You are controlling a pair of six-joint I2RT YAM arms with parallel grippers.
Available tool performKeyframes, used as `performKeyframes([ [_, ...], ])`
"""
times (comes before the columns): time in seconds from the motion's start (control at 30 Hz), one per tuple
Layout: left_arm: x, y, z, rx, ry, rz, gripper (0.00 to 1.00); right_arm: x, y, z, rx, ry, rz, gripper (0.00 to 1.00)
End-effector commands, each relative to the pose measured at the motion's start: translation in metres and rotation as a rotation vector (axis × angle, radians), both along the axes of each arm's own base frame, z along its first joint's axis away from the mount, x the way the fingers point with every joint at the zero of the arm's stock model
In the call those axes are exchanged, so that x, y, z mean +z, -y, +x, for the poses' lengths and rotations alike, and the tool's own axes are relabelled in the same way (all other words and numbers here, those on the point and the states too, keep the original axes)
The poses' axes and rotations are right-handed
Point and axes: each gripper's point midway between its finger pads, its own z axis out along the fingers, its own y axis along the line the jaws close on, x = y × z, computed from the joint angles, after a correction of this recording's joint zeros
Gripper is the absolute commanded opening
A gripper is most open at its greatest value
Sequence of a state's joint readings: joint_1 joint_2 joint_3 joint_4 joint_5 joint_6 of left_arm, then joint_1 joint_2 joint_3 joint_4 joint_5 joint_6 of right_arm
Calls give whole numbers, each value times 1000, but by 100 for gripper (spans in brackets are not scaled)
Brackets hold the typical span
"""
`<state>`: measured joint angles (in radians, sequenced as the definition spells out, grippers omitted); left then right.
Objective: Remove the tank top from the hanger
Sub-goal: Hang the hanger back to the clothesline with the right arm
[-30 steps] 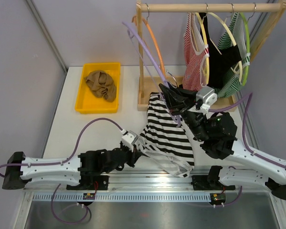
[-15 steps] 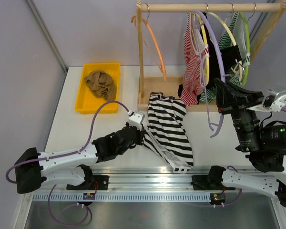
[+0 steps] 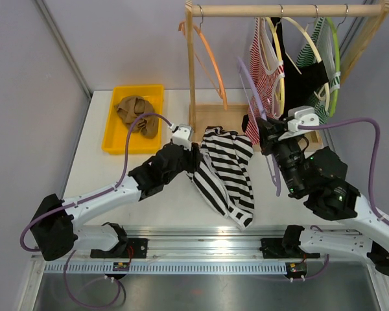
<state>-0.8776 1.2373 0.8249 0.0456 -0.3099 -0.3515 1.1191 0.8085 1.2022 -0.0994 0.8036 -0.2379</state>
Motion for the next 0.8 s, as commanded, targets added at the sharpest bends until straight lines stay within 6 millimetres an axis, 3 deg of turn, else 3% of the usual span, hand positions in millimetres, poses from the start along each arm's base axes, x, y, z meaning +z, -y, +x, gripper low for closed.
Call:
performKeyframes([
  [0.0,23,9,3,-25,34,-56,69,20,5,2,-34,9,47,0],
  [0.03,20,8,2,-24,29,-52,84,21,6,3,-44,7,44,0],
  [0.1,22,5,1,-13,32,-59,99,22,2,6,-48,10,29,0],
  [0.23,24,-4,-1,8,35,-44,99,28,-7,16,-46,3,2,0],
  [0.27,24,-7,-1,16,39,-39,99,38,1,22,-68,4,31,0],
  [0.3,26,-10,-2,20,47,-44,99,35,-12,33,-38,-6,6,0],
  [0.33,28,-11,-3,22,53,-46,99,29,-15,42,-32,-35,-22,0],
  [0.37,27,-13,-4,24,54,-44,99,39,-14,48,-24,-34,13,0],
  [0.4,31,-17,-4,32,65,-48,99,32,-16,69,-37,-53,-17,0],
  [0.43,32,-18,-5,33,68,-46,99,32,-18,77,-39,-55,-24,0],
  [0.47,32,-19,-5,34,68,-44,99,42,-17,83,-41,-43,-13,0],
  [0.53,34,-22,-5,39,75,-33,99,38,-27,104,-16,-61,-30,0],
  [0.57,34,-24,-4,45,77,-25,99,51,-29,108,-8,-47,-15,0],
  [0.6,35,-25,-5,46,79,-22,99,43,-41,122,12,-68,-40,0],
  [0.67,39,-27,-4,55,92,-22,99,45,-47,142,17,-76,-51,0],
  [0.73,38,-31,-6,61,85,-3,99,48,-46,157,11,-74,-55,0],
  [0.77,39,-34,-5,70,90,1,99,59,-45,161,10,-53,-44,0],
])
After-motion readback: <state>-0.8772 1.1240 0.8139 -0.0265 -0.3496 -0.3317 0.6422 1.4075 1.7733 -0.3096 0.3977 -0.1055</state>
